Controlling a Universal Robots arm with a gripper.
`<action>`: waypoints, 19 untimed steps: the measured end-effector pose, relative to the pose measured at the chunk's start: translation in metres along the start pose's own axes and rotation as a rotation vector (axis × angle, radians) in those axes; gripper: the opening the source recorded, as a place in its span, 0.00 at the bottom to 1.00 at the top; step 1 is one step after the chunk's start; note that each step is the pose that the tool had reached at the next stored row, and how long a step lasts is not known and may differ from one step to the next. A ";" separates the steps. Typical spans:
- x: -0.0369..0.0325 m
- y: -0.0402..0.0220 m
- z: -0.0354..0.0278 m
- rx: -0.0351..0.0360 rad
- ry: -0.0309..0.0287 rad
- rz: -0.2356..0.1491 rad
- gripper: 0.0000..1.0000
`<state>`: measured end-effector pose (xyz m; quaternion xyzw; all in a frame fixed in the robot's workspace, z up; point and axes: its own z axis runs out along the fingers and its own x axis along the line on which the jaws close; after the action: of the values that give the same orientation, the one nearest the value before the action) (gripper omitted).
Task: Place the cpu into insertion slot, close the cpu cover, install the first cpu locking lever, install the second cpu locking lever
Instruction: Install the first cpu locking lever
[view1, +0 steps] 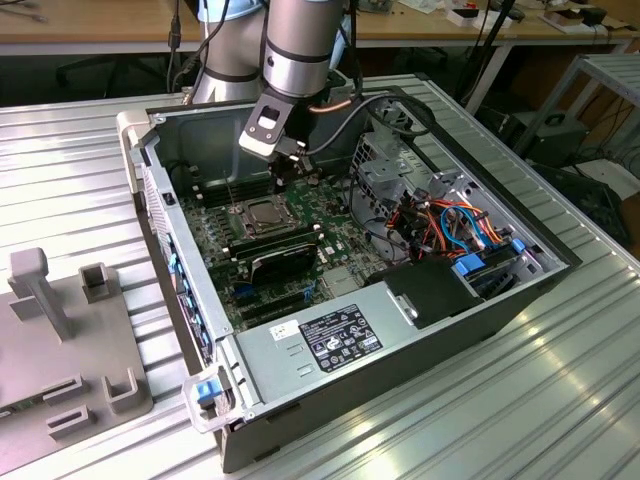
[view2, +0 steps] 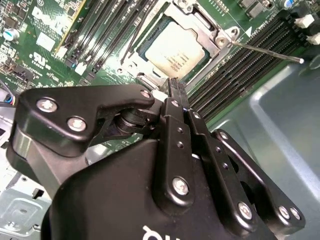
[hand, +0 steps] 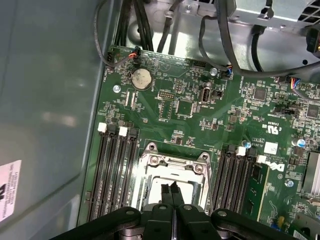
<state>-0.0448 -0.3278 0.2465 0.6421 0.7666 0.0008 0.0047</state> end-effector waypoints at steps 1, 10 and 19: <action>0.0004 0.0001 -0.0011 -0.0002 0.0002 0.000 0.11; 0.0021 0.0002 -0.0053 -0.0004 -0.0005 -0.073 0.11; 0.0021 0.0002 -0.0032 -0.0007 0.0021 -0.171 0.11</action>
<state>-0.0450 -0.3257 0.2497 0.5743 0.8186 0.0013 0.0042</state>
